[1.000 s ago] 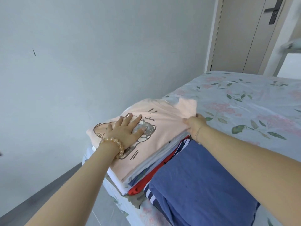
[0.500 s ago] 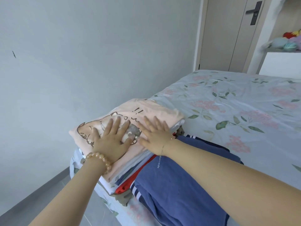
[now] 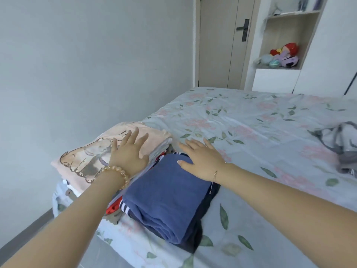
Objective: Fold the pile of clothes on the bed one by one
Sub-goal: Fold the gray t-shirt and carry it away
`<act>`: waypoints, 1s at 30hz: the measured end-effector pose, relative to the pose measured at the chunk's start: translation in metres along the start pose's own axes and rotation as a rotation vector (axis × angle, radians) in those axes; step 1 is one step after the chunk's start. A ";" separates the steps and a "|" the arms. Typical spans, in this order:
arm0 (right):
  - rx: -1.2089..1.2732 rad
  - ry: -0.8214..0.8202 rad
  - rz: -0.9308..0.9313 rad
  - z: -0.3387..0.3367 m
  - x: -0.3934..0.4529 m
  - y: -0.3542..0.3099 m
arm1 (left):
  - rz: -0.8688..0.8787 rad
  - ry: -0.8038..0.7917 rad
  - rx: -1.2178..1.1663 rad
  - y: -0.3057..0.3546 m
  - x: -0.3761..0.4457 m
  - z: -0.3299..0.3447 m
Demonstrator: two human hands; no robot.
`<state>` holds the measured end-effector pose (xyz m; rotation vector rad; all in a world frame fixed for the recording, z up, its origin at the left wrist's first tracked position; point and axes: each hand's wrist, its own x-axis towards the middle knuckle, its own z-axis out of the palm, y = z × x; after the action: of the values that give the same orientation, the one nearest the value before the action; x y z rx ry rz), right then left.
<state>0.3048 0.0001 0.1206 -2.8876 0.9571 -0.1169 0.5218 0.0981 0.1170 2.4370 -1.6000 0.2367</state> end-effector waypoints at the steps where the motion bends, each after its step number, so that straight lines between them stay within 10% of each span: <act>1: 0.002 0.000 0.034 -0.007 -0.020 0.014 | 0.072 0.038 -0.024 0.028 -0.004 -0.005; 17: -0.106 0.045 0.519 -0.077 -0.382 0.194 | 0.603 -0.078 -0.211 0.385 -0.135 -0.034; 30: 0.097 -0.076 0.738 0.026 -0.536 0.283 | 0.739 -0.273 -0.112 0.527 -0.220 0.072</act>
<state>-0.2885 0.0971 0.0390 -2.2493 1.8461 0.0056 -0.0480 0.0704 0.0409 1.7511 -2.5011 -0.0818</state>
